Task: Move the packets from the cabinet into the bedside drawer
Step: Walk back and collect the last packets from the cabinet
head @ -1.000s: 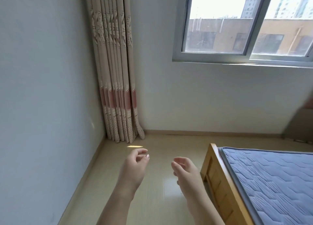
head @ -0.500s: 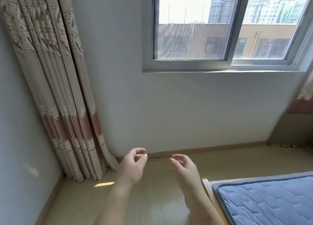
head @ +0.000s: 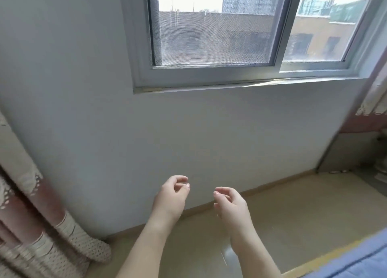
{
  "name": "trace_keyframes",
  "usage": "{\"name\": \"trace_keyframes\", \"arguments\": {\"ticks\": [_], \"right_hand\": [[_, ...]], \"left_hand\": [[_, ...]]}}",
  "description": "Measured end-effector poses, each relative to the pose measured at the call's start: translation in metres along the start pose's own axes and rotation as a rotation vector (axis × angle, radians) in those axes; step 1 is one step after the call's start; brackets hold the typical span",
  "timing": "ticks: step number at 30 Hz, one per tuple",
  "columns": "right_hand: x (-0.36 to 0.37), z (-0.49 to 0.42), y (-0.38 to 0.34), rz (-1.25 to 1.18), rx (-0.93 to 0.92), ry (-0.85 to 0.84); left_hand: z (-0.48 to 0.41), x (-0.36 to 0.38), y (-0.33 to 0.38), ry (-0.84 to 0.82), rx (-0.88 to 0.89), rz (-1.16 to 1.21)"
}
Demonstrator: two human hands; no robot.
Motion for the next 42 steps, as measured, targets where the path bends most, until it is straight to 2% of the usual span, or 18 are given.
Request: {"name": "trace_keyframes", "arguments": {"ticks": [3, 7, 13, 17, 26, 32, 37, 42], "right_hand": [[0.004, -0.063, -0.031, -0.019, -0.01, 0.063], [-0.001, -0.136, -0.06, -0.069, 0.065, 0.167], [-0.066, -0.235, -0.088, -0.182, 0.123, 0.362], [-0.129, -0.304, -0.106, -0.209, 0.113, 0.445], [-0.28, -0.447, -0.168, -0.298, 0.104, 0.541], [-0.409, -0.517, -0.18, -0.364, 0.127, 0.694], [-0.501, -0.588, -0.184, -0.364, 0.14, 0.81], [-0.608, -0.647, -0.219, -0.427, 0.129, 0.936]], "left_hand": [[-0.076, 0.022, -0.007, -0.059, 0.011, 0.029], [-0.166, 0.06, -0.011, -0.191, 0.004, 0.051], [-0.265, 0.178, -0.004, -0.445, 0.038, 0.045], [-0.318, 0.269, 0.008, -0.552, 0.1, 0.085], [-0.444, 0.46, 0.039, -0.61, 0.135, 0.091], [-0.482, 0.633, 0.082, -0.834, 0.2, 0.141], [-0.521, 0.754, 0.089, -0.913, 0.201, 0.172], [-0.565, 0.885, 0.141, -1.055, 0.279, 0.21]]}}
Point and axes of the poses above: each hand's wrist, its own z-axis away from the middle knuckle, its own x-axis out of the palm, y = z × x, the point moved 2 cm from there along -z, towards the middle knuckle, and after that the axes turned 15 degrees about x, right-handed, at the moved point
